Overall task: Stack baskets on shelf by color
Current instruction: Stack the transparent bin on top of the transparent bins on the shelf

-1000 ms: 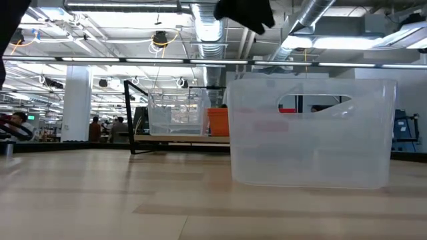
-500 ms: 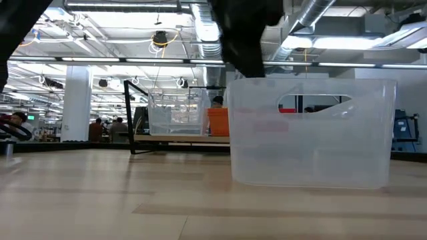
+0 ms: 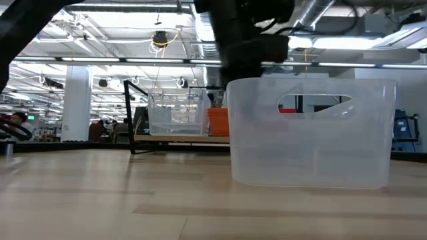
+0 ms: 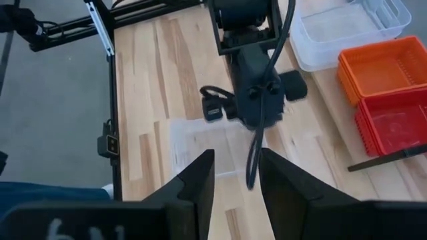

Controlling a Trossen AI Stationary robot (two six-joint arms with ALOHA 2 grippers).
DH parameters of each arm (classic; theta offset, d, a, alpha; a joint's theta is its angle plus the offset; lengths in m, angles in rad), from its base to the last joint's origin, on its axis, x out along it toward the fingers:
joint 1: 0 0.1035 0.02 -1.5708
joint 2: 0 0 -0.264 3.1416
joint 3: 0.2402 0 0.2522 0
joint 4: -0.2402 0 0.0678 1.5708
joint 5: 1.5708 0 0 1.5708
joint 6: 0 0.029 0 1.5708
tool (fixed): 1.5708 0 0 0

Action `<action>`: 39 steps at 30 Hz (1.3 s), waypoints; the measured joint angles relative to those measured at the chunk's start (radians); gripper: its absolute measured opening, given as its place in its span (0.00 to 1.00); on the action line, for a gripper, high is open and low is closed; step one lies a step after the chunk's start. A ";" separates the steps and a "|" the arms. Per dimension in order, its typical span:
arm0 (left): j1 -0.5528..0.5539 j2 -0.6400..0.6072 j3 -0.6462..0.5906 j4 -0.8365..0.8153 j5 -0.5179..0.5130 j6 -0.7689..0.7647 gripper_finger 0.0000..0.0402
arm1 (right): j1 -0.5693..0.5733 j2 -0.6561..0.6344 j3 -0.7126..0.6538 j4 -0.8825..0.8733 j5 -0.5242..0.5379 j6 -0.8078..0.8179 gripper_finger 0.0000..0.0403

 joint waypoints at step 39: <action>0.014 -0.405 0.299 -0.568 -0.212 -0.094 0.00 | -0.001 0.000 0.000 -0.007 0.002 -0.023 0.33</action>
